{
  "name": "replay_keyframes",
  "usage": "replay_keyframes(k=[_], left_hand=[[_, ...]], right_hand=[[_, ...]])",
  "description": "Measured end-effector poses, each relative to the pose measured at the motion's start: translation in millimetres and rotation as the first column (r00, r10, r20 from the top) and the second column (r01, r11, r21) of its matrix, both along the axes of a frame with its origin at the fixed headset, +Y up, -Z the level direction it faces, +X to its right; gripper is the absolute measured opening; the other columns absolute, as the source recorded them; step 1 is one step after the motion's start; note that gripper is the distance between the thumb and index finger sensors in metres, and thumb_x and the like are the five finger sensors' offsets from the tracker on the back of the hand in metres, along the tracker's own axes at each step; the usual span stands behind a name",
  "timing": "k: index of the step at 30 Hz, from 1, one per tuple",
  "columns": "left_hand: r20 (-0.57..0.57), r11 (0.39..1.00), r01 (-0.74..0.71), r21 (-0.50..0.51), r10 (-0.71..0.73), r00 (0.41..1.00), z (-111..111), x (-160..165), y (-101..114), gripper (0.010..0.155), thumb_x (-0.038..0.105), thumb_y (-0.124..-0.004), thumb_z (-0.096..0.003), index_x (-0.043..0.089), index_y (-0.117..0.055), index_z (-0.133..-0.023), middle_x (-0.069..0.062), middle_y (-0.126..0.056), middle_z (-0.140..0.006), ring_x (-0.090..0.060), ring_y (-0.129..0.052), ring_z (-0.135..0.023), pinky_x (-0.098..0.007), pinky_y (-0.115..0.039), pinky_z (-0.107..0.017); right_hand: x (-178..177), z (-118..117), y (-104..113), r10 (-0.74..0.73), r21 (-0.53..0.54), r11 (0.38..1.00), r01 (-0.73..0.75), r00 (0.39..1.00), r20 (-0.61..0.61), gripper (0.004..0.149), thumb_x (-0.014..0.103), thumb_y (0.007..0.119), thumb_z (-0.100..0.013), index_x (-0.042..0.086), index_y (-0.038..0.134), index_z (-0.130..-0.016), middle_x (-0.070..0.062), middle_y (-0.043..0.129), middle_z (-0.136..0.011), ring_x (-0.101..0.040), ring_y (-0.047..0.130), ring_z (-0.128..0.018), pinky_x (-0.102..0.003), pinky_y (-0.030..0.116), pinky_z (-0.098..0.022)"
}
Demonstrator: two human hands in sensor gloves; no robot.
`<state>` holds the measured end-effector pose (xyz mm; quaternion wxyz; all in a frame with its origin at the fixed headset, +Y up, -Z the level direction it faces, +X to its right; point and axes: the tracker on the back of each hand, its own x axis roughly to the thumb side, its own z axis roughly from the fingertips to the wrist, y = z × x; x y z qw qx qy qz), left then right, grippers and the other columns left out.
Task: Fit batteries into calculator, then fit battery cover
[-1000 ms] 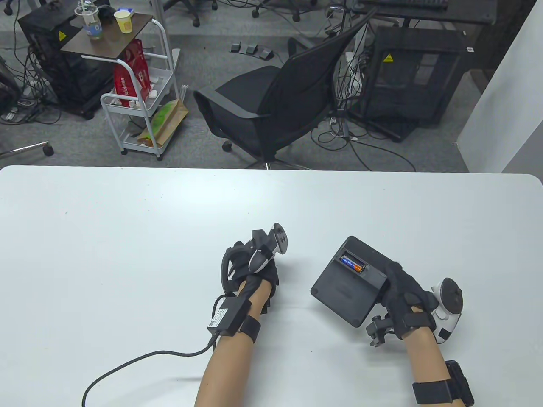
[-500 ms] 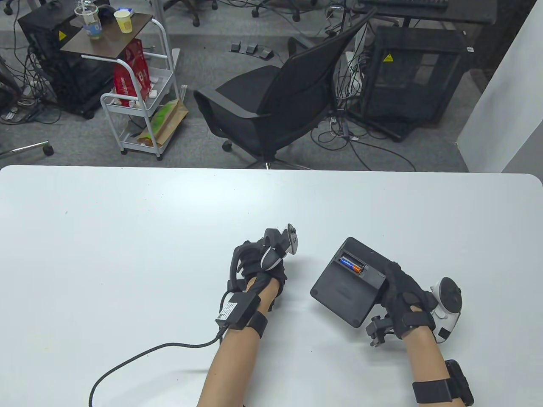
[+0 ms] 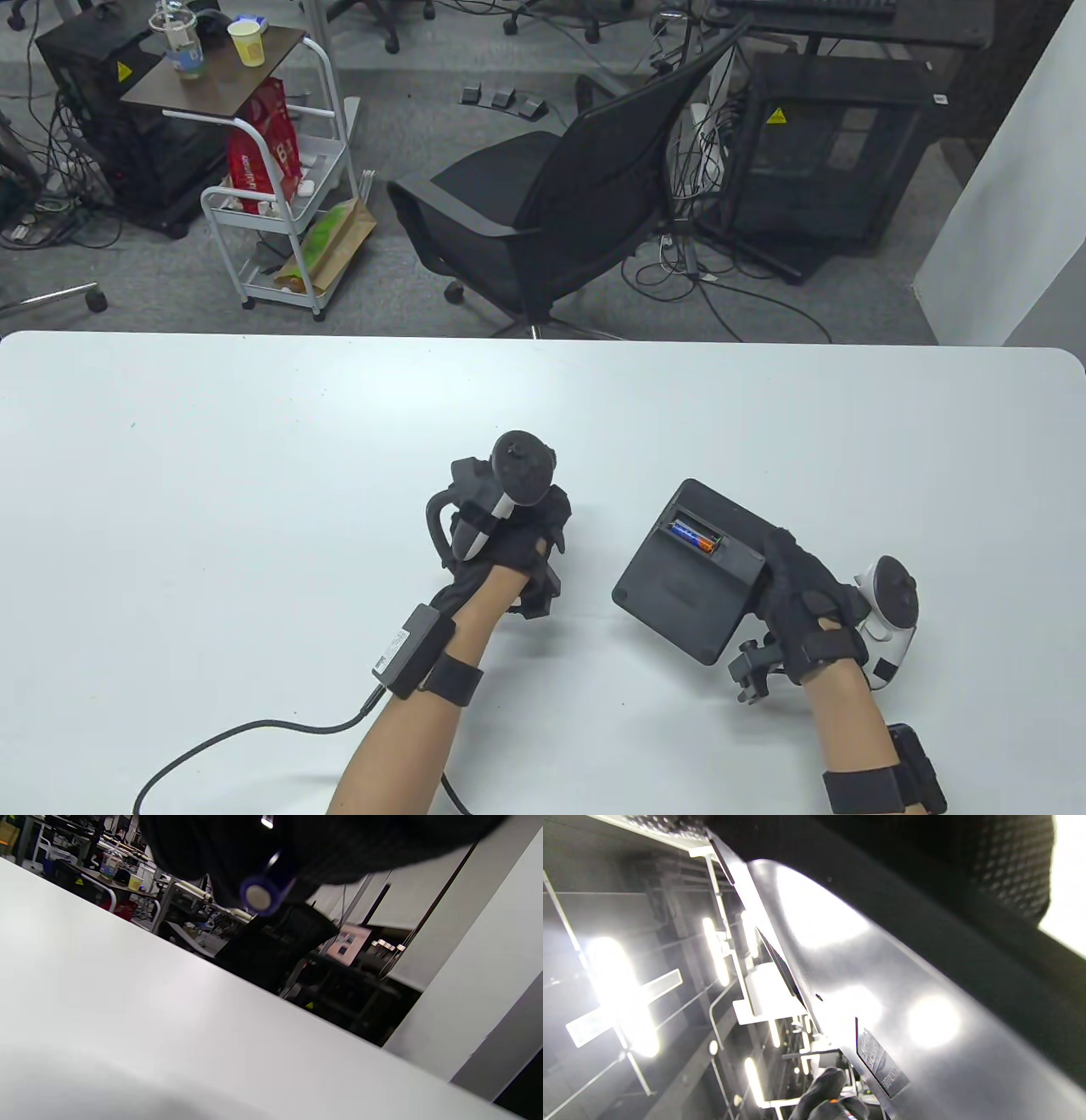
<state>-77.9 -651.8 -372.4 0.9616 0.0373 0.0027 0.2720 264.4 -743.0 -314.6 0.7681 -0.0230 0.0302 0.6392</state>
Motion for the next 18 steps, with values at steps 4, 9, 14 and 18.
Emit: replay_keyframes(k=[4, 9, 14, 18], left_hand=[[-0.044, 0.973, -0.221, 0.060, 0.224, 0.974, 20, -11, 3, 0.047, 0.039, -0.084, -0.0414, 0.020, -0.087, -0.085, -0.010, -0.097, -0.076, -0.038, -0.079, -0.082, -0.065, -0.054, -0.063], [-0.004, 0.914, -0.402, 0.059, 0.402, 0.915, 28, -19, -3, 0.048, 0.037, -0.090, -0.0393, 0.017, -0.089, -0.083, -0.009, -0.102, -0.073, -0.036, -0.084, -0.080, -0.063, -0.058, -0.062], [0.053, 0.886, -0.457, 0.075, 0.454, 0.889, 33, -21, -5, 0.046, 0.038, -0.093, -0.0372, 0.021, -0.091, -0.079, -0.006, -0.104, -0.071, -0.032, -0.087, -0.078, -0.061, -0.061, -0.061], [0.113, 0.864, -0.501, 0.043, 0.494, 0.862, 36, -17, -9, 0.045, 0.038, -0.093, -0.0370, 0.021, -0.091, -0.079, -0.005, -0.104, -0.070, -0.031, -0.087, -0.078, -0.061, -0.061, -0.062]], right_hand=[[-2, 1, 0, -0.007, 0.003, 1.000, 0.007, 1.000, -0.011, 0.058, 0.045, 0.064, -0.052, -0.005, 0.069, -0.082, -0.029, 0.094, -0.062, -0.048, 0.102, -0.041, -0.051, 0.088, -0.028], [-2, 1, 0, -0.004, 0.009, 1.000, 0.004, 1.000, -0.016, 0.058, 0.045, 0.064, -0.052, -0.005, 0.069, -0.082, -0.028, 0.094, -0.062, -0.047, 0.103, -0.041, -0.051, 0.088, -0.028], [-3, 1, -1, 0.004, 0.006, 1.000, -0.004, 1.000, -0.022, 0.059, 0.045, 0.064, -0.052, -0.006, 0.069, -0.082, -0.029, 0.094, -0.062, -0.047, 0.103, -0.041, -0.051, 0.088, -0.028], [-6, 1, -3, 0.011, -0.002, 1.000, -0.012, 0.999, -0.037, 0.058, 0.045, 0.064, -0.052, -0.006, 0.069, -0.082, -0.029, 0.094, -0.061, -0.047, 0.103, -0.041, -0.051, 0.088, -0.027]])
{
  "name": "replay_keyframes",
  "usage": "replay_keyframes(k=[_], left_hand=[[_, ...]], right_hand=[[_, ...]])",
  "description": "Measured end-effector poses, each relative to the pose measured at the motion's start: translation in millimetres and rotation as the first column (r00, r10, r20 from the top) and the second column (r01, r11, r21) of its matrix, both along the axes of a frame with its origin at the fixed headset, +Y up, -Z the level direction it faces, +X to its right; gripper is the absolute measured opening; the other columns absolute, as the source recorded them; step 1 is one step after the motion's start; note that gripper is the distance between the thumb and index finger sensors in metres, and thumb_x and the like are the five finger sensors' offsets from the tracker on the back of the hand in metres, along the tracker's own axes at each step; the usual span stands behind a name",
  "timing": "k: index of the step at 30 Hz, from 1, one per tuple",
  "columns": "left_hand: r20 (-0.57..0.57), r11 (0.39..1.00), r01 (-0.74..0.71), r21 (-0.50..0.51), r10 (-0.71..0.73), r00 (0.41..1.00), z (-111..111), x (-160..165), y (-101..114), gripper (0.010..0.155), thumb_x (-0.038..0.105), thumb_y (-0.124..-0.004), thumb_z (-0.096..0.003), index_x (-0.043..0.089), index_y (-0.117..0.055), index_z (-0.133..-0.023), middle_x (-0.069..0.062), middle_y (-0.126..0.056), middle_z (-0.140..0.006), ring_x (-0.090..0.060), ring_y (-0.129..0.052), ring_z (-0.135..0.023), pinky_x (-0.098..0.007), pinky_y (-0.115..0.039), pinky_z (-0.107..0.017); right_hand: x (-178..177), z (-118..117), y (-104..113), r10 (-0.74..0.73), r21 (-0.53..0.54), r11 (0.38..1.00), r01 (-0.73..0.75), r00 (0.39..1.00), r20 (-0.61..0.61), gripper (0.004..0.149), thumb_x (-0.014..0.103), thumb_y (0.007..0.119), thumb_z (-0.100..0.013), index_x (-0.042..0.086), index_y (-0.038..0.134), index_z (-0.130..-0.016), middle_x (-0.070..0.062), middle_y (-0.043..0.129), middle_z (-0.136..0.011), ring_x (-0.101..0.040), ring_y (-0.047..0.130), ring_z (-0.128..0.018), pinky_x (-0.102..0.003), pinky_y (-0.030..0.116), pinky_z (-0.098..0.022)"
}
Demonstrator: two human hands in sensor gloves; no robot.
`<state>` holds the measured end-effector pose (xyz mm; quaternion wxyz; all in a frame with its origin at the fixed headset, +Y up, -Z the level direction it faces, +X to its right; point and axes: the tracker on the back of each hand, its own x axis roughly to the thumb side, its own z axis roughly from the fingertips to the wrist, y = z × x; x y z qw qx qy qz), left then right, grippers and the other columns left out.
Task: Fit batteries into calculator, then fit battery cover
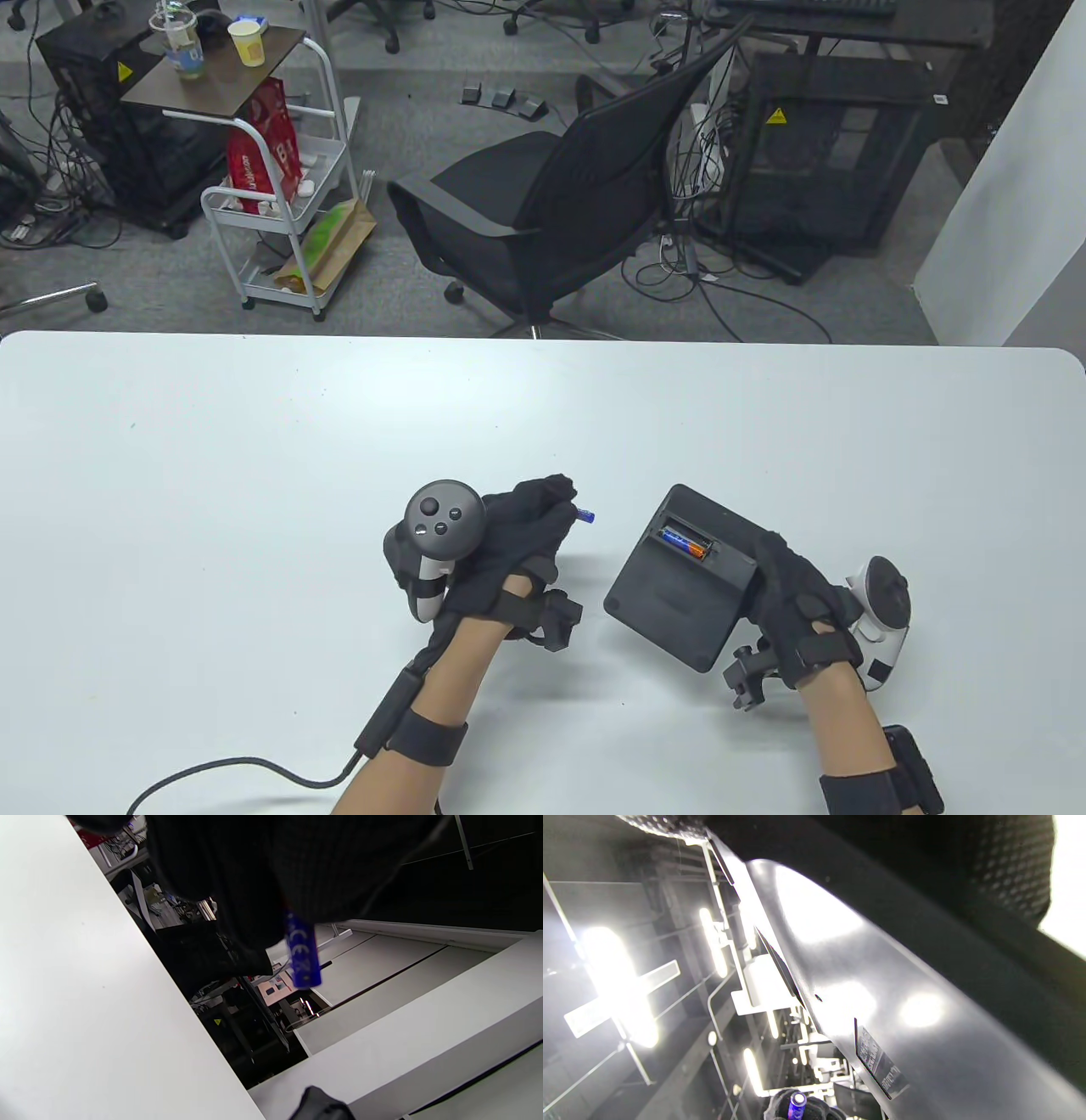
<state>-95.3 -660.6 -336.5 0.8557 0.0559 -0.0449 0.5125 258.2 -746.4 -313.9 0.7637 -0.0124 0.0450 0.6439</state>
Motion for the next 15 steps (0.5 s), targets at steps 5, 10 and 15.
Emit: replay_keyframes(k=[5, 10, 15], left_hand=[[0.091, 0.994, 0.051, 0.096, -0.060, 0.994, 7, 15, -2, 0.045, 0.039, -0.095, -0.0350, 0.021, -0.092, -0.076, -0.003, -0.106, -0.068, -0.029, -0.089, -0.077, -0.060, -0.063, -0.062], [0.147, 0.963, 0.142, 0.228, -0.178, 0.973, 15, 36, -2, 0.046, 0.041, -0.096, -0.0333, 0.023, -0.093, -0.075, -0.001, -0.109, -0.064, -0.025, -0.091, -0.076, -0.058, -0.064, -0.062], [0.158, 0.930, 0.237, 0.282, -0.289, 0.944, 21, 49, -1, 0.046, 0.042, -0.096, -0.0328, 0.024, -0.093, -0.074, 0.001, -0.108, -0.064, -0.023, -0.091, -0.076, -0.057, -0.065, -0.063]], right_hand=[[-7, 0, -1, 0.015, -0.005, 1.000, -0.015, 0.999, -0.036, 0.058, 0.045, 0.064, -0.052, -0.006, 0.069, -0.082, -0.028, 0.095, -0.061, -0.047, 0.103, -0.041, -0.050, 0.089, -0.027], [-14, 1, -3, 0.022, -0.017, 1.000, -0.024, 0.996, -0.089, 0.059, 0.045, 0.064, -0.052, -0.006, 0.069, -0.082, -0.028, 0.095, -0.061, -0.047, 0.103, -0.040, -0.050, 0.088, -0.027], [-19, 2, -2, 0.045, -0.012, 0.999, -0.046, 0.993, -0.112, 0.059, 0.045, 0.064, -0.052, -0.006, 0.069, -0.082, -0.028, 0.095, -0.061, -0.047, 0.103, -0.040, -0.050, 0.089, -0.027]])
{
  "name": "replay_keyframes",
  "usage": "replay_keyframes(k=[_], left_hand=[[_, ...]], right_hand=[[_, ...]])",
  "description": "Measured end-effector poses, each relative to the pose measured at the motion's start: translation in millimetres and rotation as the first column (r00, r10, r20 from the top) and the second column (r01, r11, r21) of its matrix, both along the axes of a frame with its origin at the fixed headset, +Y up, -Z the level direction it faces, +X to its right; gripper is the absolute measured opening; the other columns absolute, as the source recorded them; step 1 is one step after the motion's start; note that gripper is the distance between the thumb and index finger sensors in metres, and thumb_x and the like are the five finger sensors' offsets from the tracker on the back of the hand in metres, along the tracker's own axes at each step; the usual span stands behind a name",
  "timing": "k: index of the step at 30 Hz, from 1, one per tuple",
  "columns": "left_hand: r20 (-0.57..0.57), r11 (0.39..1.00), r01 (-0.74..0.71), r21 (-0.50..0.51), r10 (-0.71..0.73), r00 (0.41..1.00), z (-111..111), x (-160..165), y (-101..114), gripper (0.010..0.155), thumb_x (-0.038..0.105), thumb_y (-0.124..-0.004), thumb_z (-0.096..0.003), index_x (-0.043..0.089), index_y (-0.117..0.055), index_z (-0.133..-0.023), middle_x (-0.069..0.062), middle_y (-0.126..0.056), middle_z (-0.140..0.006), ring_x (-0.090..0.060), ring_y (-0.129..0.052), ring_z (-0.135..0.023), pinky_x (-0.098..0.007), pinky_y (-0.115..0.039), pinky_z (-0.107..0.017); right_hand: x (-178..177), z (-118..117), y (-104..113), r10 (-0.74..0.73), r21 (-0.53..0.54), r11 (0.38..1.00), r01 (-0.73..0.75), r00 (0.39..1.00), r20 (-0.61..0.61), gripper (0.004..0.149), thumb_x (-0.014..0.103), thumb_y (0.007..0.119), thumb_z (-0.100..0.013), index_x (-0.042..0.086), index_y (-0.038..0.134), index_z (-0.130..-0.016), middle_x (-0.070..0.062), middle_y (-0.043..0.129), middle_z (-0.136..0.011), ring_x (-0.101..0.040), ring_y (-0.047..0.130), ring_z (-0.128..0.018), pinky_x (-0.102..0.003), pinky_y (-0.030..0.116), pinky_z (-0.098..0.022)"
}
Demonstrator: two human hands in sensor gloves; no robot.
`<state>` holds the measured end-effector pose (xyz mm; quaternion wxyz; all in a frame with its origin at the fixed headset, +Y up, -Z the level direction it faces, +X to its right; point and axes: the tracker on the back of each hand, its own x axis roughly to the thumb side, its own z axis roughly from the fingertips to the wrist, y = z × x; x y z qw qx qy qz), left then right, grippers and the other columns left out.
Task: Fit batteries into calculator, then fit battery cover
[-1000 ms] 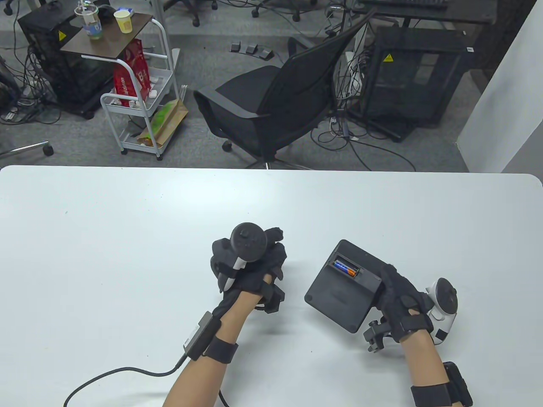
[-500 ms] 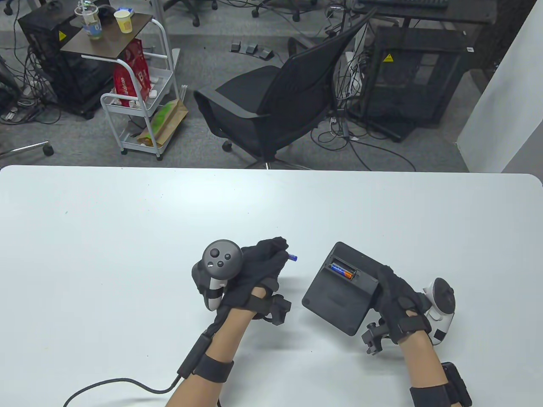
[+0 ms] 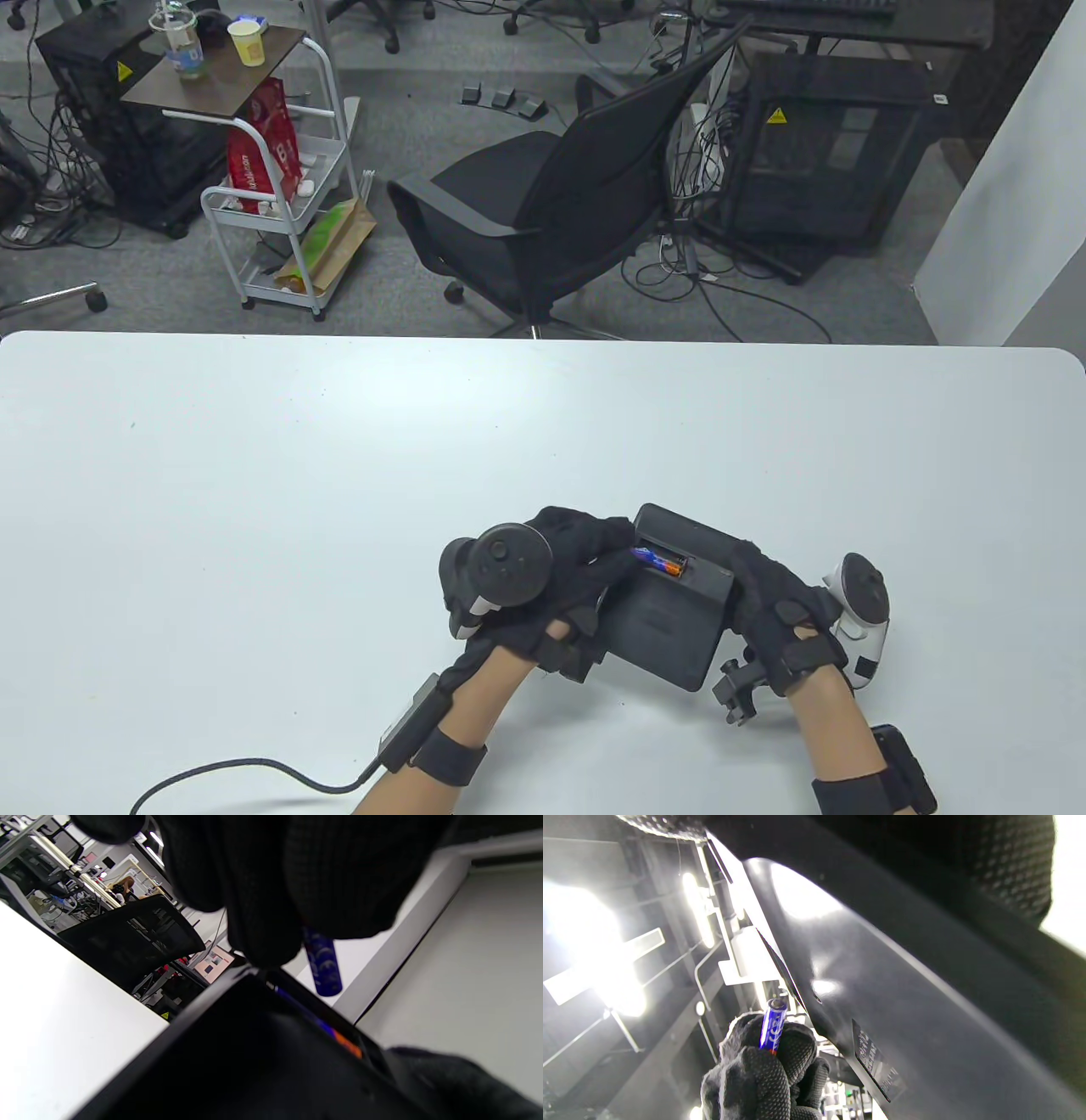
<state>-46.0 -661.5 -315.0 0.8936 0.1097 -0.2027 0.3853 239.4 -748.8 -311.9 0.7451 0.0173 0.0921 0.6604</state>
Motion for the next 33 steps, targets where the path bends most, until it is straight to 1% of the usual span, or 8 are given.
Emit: replay_keyframes(k=[14, 16, 18, 22, 27, 28, 30, 33], left_hand=[[-0.059, 0.978, 0.175, 0.111, -0.169, 0.984, 9, 11, 0, 0.046, 0.043, -0.097, -0.0318, 0.024, -0.093, -0.073, 0.000, -0.107, -0.062, -0.024, -0.088, -0.079, -0.058, -0.062, -0.064], [-0.079, 0.966, 0.218, 0.139, -0.209, 0.975, 11, 13, 1, 0.045, 0.043, -0.096, -0.0316, 0.025, -0.093, -0.073, 0.000, -0.105, -0.064, -0.025, -0.087, -0.081, -0.058, -0.062, -0.064], [-0.117, 0.939, 0.296, 0.174, -0.279, 0.953, 14, 16, 2, 0.046, 0.043, -0.094, -0.0311, 0.025, -0.092, -0.073, 0.002, -0.105, -0.064, -0.024, -0.088, -0.081, -0.056, -0.065, -0.063], [-0.134, 0.913, 0.346, 0.216, -0.323, 0.937, 20, 22, 5, 0.046, 0.042, -0.094, -0.0305, 0.024, -0.092, -0.073, 0.001, -0.105, -0.063, -0.024, -0.089, -0.081, -0.055, -0.066, -0.062], [-0.151, 0.852, 0.422, 0.311, -0.394, 0.907, 28, 29, 8, 0.045, 0.042, -0.094, -0.0304, 0.025, -0.092, -0.072, 0.002, -0.104, -0.062, -0.024, -0.087, -0.084, -0.055, -0.065, -0.063], [-0.158, 0.844, 0.435, 0.313, -0.405, 0.901, 29, 30, 9, 0.045, 0.043, -0.094, -0.0305, 0.025, -0.092, -0.072, 0.002, -0.104, -0.062, -0.024, -0.086, -0.084, -0.054, -0.065, -0.063], [-0.155, 0.841, 0.435, 0.322, -0.407, 0.900, 30, 31, 10, 0.045, 0.042, -0.094, -0.0310, 0.023, -0.092, -0.072, 0.000, -0.104, -0.062, -0.025, -0.085, -0.086, -0.055, -0.064, -0.064], [-0.131, 0.858, 0.407, 0.313, -0.385, 0.914, 30, 32, 9, 0.046, 0.042, -0.095, -0.0311, 0.022, -0.092, -0.072, -0.002, -0.102, -0.062, -0.026, -0.084, -0.086, -0.056, -0.063, -0.064]], right_hand=[[-5, 2, 1, 0.070, 0.043, 0.997, -0.070, 0.998, -0.007, 0.059, 0.045, 0.065, -0.052, -0.006, 0.070, -0.080, -0.028, 0.096, -0.058, -0.046, 0.103, -0.038, -0.050, 0.089, -0.025], [-4, 1, 2, 0.075, 0.052, 0.996, -0.075, 0.997, -0.007, 0.059, 0.045, 0.065, -0.052, -0.006, 0.071, -0.080, -0.028, 0.096, -0.058, -0.046, 0.104, -0.037, -0.049, 0.089, -0.025], [-5, 2, 2, 0.068, 0.051, 0.996, -0.067, 0.998, -0.016, 0.059, 0.045, 0.065, -0.052, -0.006, 0.070, -0.080, -0.028, 0.096, -0.058, -0.046, 0.104, -0.037, -0.049, 0.089, -0.025], [-5, 2, 3, 0.063, 0.049, 0.997, -0.062, 0.998, -0.022, 0.059, 0.045, 0.065, -0.052, -0.006, 0.071, -0.080, -0.028, 0.096, -0.057, -0.045, 0.104, -0.036, -0.049, 0.089, -0.024], [-6, 3, 5, 0.076, 0.068, 0.995, -0.073, 0.996, -0.044, 0.059, 0.045, 0.065, -0.052, -0.006, 0.070, -0.080, -0.028, 0.096, -0.057, -0.046, 0.104, -0.036, -0.049, 0.089, -0.024], [-6, 3, 6, 0.083, 0.071, 0.994, -0.080, 0.996, -0.041, 0.059, 0.045, 0.065, -0.052, -0.006, 0.071, -0.080, -0.027, 0.096, -0.057, -0.045, 0.104, -0.036, -0.049, 0.089, -0.024], [-6, 3, 7, 0.085, 0.079, 0.993, -0.082, 0.996, -0.038, 0.058, 0.045, 0.065, -0.052, -0.006, 0.071, -0.079, -0.027, 0.096, -0.057, -0.045, 0.104, -0.036, -0.049, 0.089, -0.024], [-6, 3, 8, 0.092, 0.087, 0.992, -0.088, 0.994, -0.051, 0.058, 0.045, 0.065, -0.052, -0.006, 0.071, -0.079, -0.027, 0.096, -0.057, -0.045, 0.104, -0.036, -0.049, 0.089, -0.024]])
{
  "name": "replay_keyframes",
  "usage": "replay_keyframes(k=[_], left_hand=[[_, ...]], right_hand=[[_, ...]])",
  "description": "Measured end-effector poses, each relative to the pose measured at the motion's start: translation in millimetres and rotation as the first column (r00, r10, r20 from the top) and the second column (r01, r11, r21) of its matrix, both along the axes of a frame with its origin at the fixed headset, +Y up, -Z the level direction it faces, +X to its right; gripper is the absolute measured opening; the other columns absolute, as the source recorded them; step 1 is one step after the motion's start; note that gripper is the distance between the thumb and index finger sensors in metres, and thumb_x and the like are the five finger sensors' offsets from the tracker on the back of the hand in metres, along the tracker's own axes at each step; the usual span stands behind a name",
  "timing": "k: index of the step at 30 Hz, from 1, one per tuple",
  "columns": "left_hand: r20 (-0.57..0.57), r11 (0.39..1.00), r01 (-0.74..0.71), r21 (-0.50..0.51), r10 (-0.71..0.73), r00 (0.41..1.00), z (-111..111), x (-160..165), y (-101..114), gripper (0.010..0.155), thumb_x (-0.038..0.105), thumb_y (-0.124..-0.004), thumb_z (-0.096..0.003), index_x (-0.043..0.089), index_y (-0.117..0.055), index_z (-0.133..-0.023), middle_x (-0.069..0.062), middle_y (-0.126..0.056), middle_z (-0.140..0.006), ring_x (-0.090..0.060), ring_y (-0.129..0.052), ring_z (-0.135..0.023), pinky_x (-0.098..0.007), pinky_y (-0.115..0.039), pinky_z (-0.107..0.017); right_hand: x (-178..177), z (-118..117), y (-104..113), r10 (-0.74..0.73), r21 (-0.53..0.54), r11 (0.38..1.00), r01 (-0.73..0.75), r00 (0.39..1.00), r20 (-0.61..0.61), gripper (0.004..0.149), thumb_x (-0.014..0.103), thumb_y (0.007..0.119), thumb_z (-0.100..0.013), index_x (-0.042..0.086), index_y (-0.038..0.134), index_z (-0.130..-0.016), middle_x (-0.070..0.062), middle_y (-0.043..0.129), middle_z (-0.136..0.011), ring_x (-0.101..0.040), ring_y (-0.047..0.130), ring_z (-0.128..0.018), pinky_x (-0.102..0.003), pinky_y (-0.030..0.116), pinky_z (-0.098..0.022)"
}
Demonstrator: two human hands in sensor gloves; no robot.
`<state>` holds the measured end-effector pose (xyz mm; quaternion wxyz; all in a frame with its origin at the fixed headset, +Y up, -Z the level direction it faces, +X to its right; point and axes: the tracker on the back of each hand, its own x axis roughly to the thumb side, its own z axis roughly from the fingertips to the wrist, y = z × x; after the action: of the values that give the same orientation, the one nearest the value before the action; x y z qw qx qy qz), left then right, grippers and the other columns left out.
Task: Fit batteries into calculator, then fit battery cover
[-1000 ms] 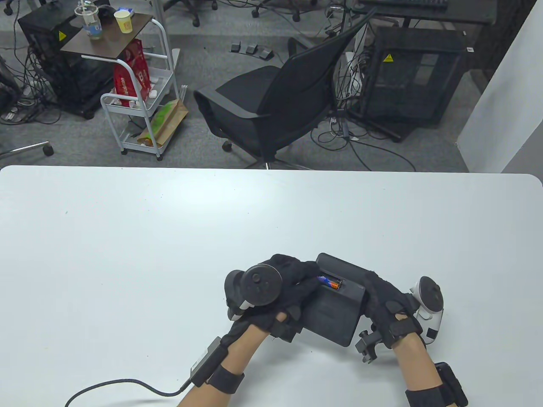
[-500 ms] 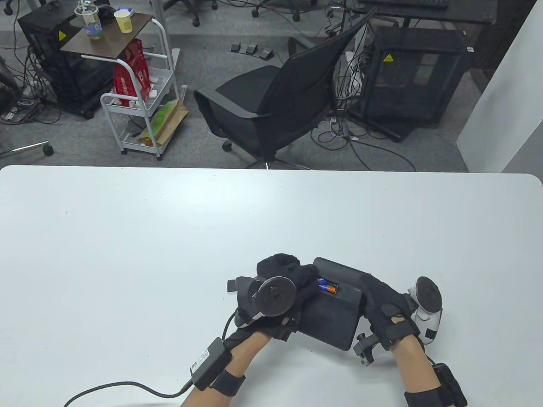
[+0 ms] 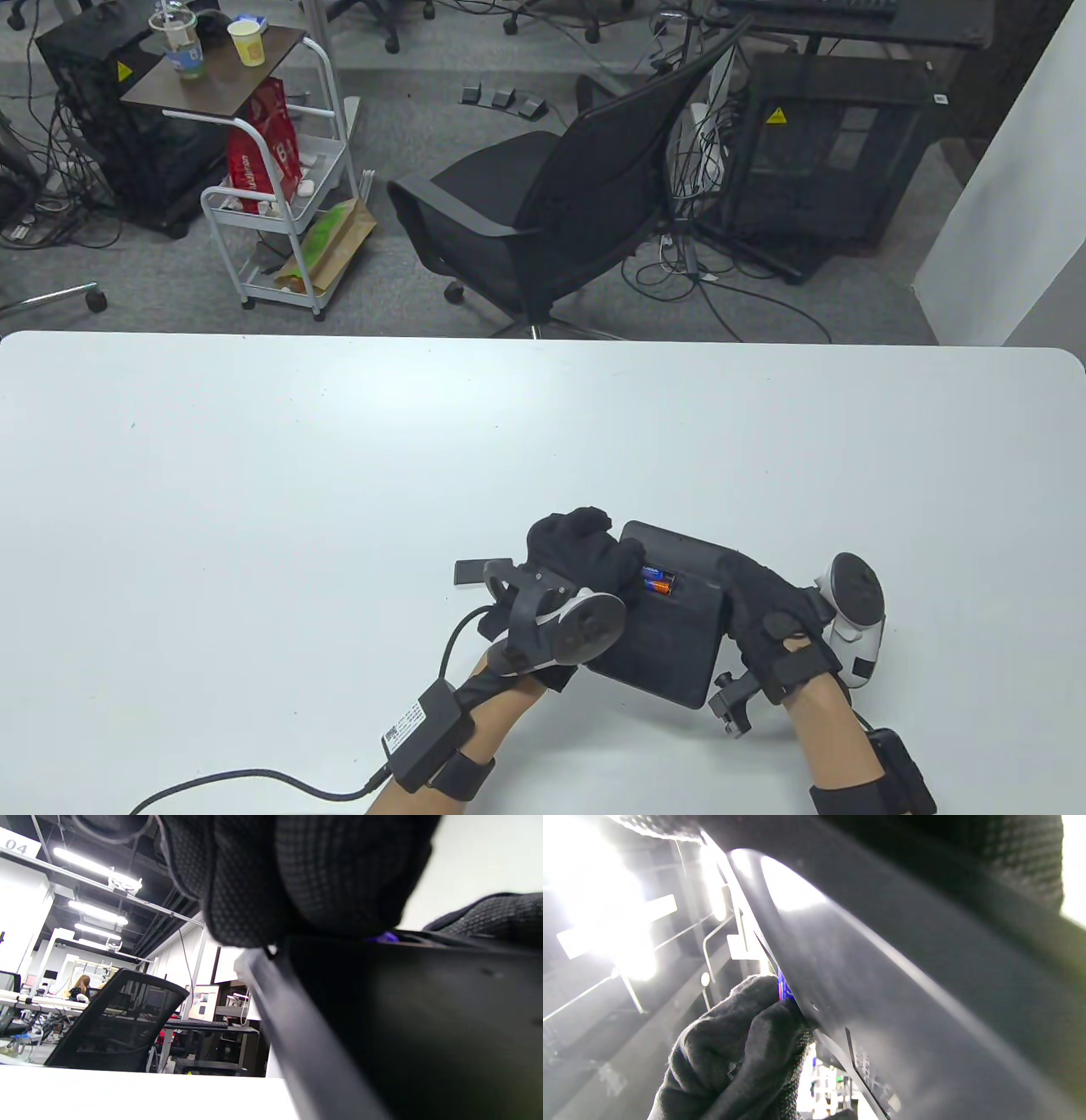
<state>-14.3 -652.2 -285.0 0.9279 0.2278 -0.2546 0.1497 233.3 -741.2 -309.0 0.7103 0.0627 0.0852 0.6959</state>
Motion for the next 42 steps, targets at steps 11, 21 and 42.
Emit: replay_keyframes(k=[11, 21, 42], left_hand=[[0.026, 0.954, -0.229, -0.192, 0.239, 0.971, -15, -17, -2, 0.046, 0.044, -0.097, -0.0288, 0.024, -0.093, -0.070, -0.002, -0.102, -0.062, -0.027, -0.083, -0.086, -0.058, -0.062, -0.064], [0.021, 0.960, -0.228, -0.162, 0.235, 0.972, -12, -16, -1, 0.046, 0.046, -0.100, -0.0253, 0.024, -0.096, -0.065, -0.003, -0.105, -0.058, -0.025, -0.087, -0.082, -0.058, -0.065, -0.062], [-0.094, 0.435, -0.431, -0.791, 0.610, 0.787, -49, -32, -44, 0.078, 0.057, -0.090, -0.0326, 0.001, -0.080, -0.085, 0.000, -0.105, -0.062, -0.028, -0.106, -0.062, -0.053, -0.079, -0.052]], right_hand=[[-1, 0, 4, -0.029, 0.021, 0.999, 0.030, 0.998, -0.047, 0.059, 0.045, 0.065, -0.052, -0.006, 0.070, -0.080, -0.027, 0.096, -0.057, -0.045, 0.104, -0.035, -0.049, 0.089, -0.024], [-1, -1, 6, -0.008, 0.045, 0.999, 0.011, 0.998, -0.061, 0.059, 0.045, 0.065, -0.052, -0.007, 0.071, -0.079, -0.027, 0.096, -0.056, -0.045, 0.104, -0.034, -0.048, 0.089, -0.023], [-5, -2, 12, -0.051, 0.099, 0.993, 0.064, 0.990, -0.128, 0.058, 0.046, 0.064, -0.052, -0.004, 0.071, -0.081, -0.025, 0.096, -0.058, -0.044, 0.103, -0.036, -0.047, 0.088, -0.025]])
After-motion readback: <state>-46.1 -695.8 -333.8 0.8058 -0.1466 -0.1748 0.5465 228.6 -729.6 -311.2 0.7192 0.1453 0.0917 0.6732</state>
